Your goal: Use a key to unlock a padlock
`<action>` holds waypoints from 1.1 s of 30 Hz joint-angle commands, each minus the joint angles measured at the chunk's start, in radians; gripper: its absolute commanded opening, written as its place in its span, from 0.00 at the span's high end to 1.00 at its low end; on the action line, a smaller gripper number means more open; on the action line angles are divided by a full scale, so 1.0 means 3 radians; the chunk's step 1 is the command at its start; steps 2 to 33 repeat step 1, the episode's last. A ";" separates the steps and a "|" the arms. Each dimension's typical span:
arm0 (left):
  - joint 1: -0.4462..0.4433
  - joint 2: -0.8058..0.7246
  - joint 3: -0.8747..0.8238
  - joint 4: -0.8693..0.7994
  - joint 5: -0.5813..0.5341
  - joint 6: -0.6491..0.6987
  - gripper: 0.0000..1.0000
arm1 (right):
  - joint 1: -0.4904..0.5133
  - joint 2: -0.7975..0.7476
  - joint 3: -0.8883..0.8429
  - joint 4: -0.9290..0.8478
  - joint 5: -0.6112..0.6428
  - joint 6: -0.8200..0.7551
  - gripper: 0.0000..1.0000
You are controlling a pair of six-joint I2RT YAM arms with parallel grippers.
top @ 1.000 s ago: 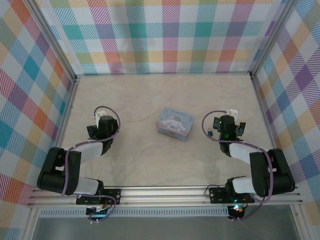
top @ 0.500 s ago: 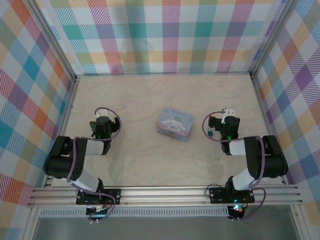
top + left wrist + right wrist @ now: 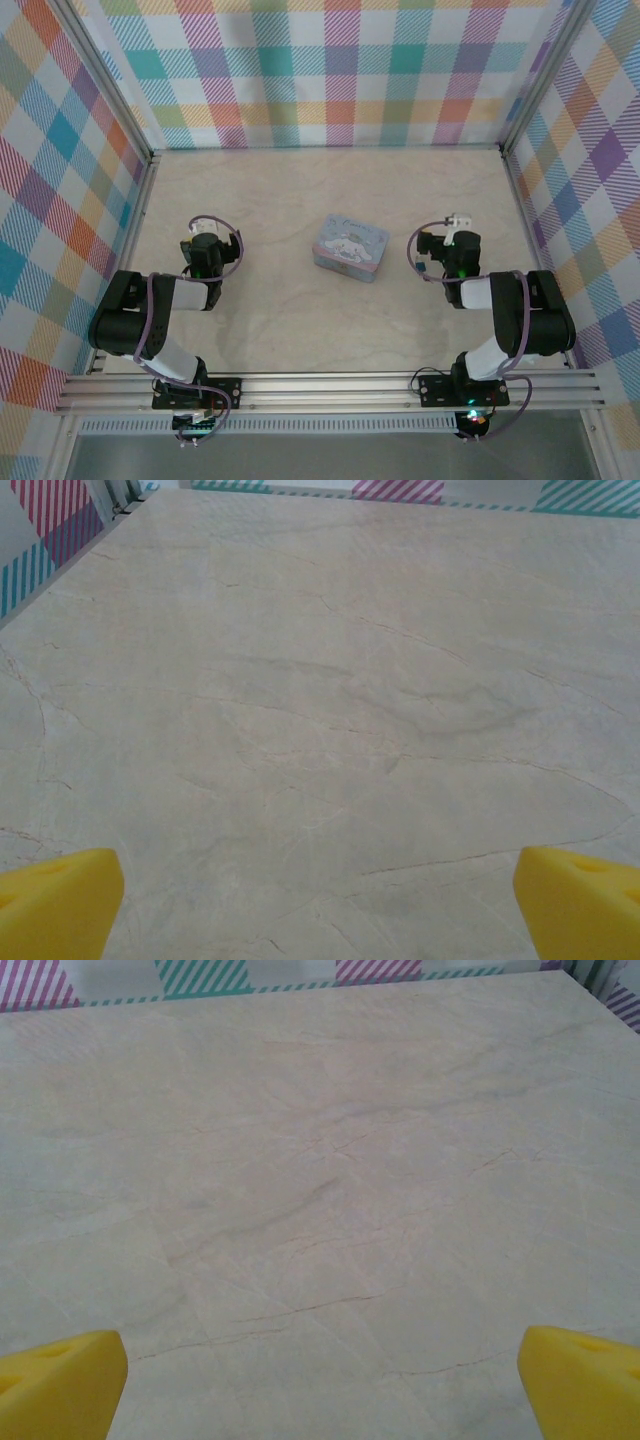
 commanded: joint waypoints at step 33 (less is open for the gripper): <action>0.0026 0.0008 -0.0027 0.0105 0.0026 0.0008 0.00 | -0.0019 -0.0033 0.0055 0.0063 -0.0099 -0.0003 0.00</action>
